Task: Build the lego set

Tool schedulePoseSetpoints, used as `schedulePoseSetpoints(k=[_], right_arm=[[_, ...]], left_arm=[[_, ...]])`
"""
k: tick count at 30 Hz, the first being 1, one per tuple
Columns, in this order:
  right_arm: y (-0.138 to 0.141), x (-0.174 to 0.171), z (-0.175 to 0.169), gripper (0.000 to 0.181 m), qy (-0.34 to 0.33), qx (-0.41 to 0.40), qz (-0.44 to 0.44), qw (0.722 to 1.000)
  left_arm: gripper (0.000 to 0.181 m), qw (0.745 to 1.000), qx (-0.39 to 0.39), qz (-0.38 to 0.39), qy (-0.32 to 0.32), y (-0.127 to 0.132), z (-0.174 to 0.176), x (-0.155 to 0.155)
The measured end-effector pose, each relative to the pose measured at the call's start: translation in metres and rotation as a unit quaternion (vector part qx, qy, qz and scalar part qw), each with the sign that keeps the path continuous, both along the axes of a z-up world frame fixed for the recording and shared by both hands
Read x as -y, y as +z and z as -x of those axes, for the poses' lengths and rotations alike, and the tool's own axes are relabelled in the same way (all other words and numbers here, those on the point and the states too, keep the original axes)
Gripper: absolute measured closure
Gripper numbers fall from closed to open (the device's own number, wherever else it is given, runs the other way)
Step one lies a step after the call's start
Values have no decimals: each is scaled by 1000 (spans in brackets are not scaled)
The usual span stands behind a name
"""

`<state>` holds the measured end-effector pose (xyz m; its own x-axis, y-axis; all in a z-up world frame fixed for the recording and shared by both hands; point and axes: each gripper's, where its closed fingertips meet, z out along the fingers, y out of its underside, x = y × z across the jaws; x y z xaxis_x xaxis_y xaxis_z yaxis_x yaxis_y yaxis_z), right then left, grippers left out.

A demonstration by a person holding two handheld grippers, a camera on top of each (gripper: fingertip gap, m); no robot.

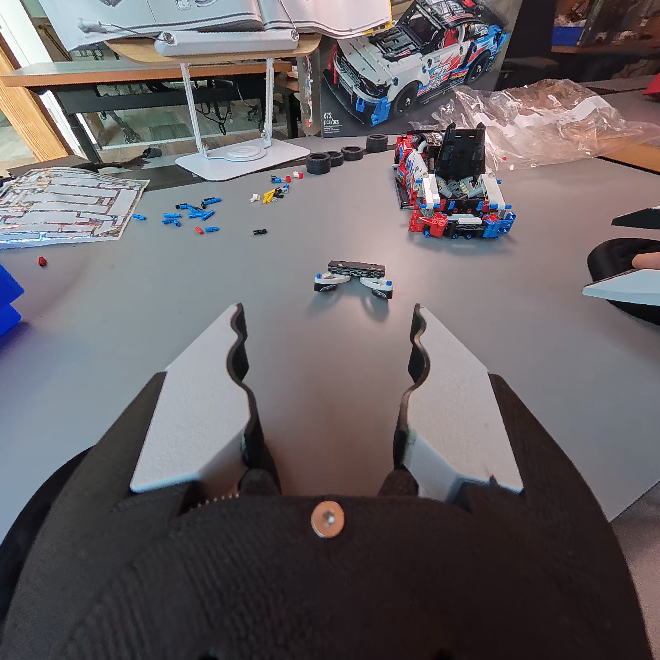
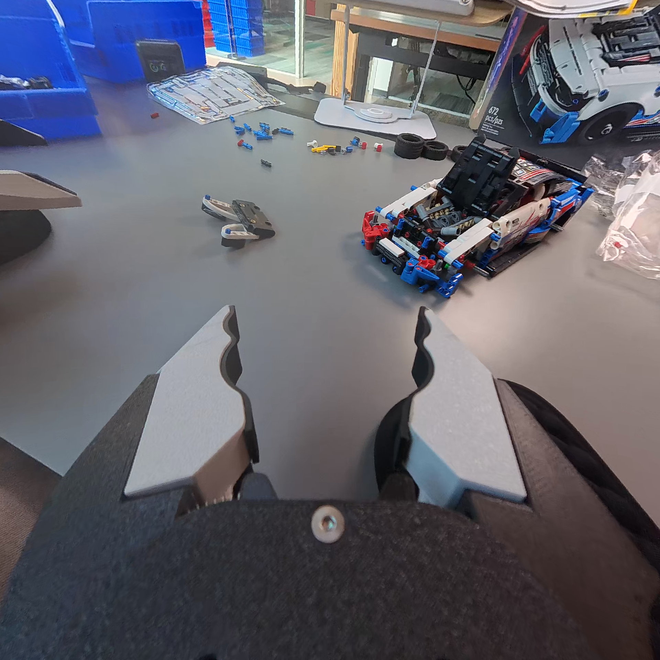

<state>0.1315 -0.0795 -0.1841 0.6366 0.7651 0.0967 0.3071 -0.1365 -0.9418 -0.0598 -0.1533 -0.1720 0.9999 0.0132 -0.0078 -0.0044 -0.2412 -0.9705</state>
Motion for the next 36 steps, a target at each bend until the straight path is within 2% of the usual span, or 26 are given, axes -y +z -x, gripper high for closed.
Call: schedulePoseSetpoints(k=[15, 18, 21, 23, 24, 25, 26, 30, 32, 36], right_arm=[[0, 0, -2, 88, 1, -9, 7, 1000], [6, 5, 8, 95, 19, -12, 1, 1000], [20, 25, 28, 123, 70, -25, -15, 997], [46, 52, 48, 154, 130, -61, -37, 989], [61, 69, 59, 171, 167, -79, -51, 982], [77, 88, 70, 179, 203, -93, -65, 973], [91, 106, 80, 181, 238, -102, -77, 963], [123, 172, 120, 181, 353, -107, -86, 926], [124, 183, 138, 181, 363, -101, -75, 923], [104, 174, 158, 181, 350, -71, -40, 933]], left_arm=[[91, 999, 9, 37, 0, -11, 2, -6], [91, 999, 8, 42, -4, -11, 0, -12], [107, 999, -7, 43, -4, -5, 1, -21], [134, 999, -26, 39, -5, 2, 2, -31], [154, 999, -37, 39, -7, 5, 2, -37], [169, 998, -48, 39, -7, 9, 2, -44], [181, 997, -62, 41, -4, 11, 3, -52], [181, 989, -133, 53, 35, 18, 11, -80], [181, 984, -164, 54, 52, 21, 12, -89], [181, 975, -203, 54, 74, 22, 13, -93]])
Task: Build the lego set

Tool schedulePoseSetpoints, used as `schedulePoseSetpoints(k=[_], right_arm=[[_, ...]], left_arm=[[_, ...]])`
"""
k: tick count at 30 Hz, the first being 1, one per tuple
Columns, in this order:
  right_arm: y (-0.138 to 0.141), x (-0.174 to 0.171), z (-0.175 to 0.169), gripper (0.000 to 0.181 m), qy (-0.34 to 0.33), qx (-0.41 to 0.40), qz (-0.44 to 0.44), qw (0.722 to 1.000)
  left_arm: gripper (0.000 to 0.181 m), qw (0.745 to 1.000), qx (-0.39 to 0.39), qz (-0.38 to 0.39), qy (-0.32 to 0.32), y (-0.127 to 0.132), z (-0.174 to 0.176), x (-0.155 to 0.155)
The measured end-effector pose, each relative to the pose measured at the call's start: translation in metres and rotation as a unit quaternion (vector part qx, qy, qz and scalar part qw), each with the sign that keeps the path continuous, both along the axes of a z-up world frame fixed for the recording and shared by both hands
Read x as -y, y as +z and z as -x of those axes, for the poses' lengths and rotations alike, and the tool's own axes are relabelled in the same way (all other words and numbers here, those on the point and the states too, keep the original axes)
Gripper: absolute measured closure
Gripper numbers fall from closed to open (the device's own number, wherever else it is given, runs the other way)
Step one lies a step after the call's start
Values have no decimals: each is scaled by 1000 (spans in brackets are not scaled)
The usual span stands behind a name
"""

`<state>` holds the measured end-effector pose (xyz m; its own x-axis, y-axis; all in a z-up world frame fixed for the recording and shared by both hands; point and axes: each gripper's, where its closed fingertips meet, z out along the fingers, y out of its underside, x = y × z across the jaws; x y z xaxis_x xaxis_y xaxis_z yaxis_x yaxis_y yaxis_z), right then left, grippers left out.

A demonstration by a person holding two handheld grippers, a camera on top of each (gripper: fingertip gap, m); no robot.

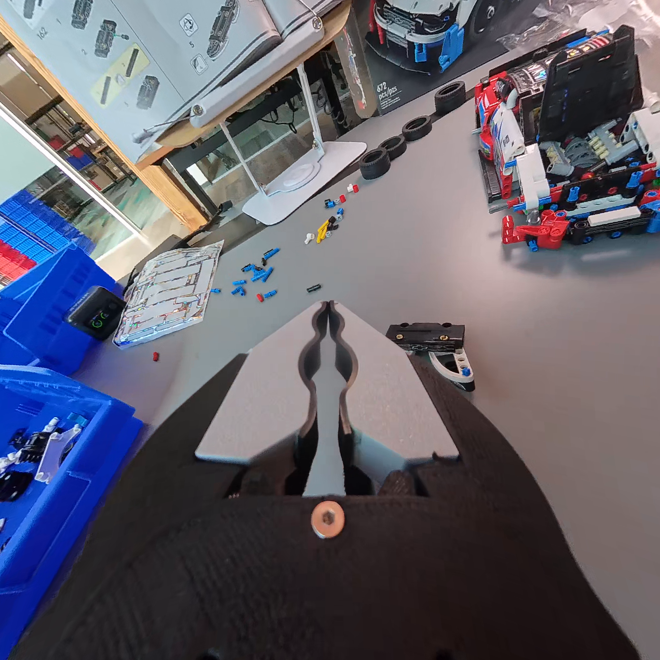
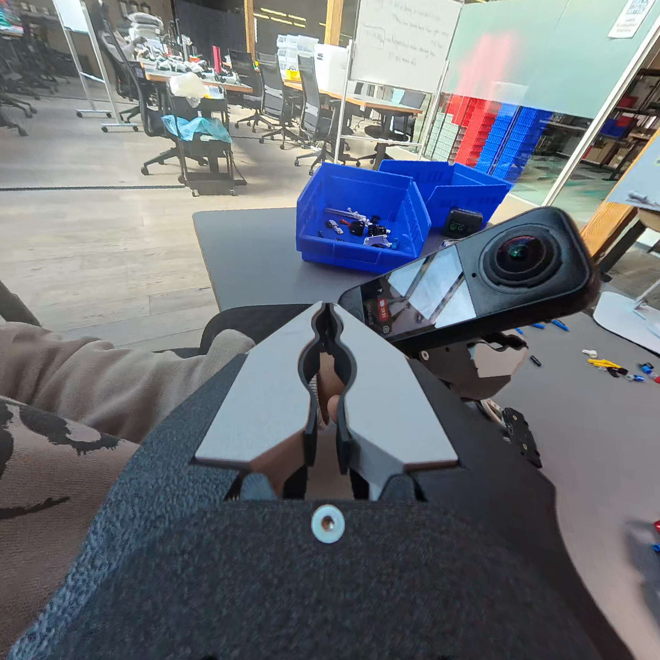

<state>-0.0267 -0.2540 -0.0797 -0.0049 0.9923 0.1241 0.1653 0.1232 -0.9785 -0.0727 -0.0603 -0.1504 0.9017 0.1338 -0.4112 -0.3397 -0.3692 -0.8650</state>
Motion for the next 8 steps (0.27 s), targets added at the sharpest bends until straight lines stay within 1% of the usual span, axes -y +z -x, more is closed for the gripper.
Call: schedulePoseSetpoints(k=[2, 8], right_arm=[[-7, -5, 1, 181, -7, 11, 9, 1000], [-9, -9, -2, 181, -17, 14, 23, 999]], left_arm=[[181, 1000, -9, -4, 2, 0, 0, 0], [181, 1000, -16, -9, 9, 0, 4, 0]])
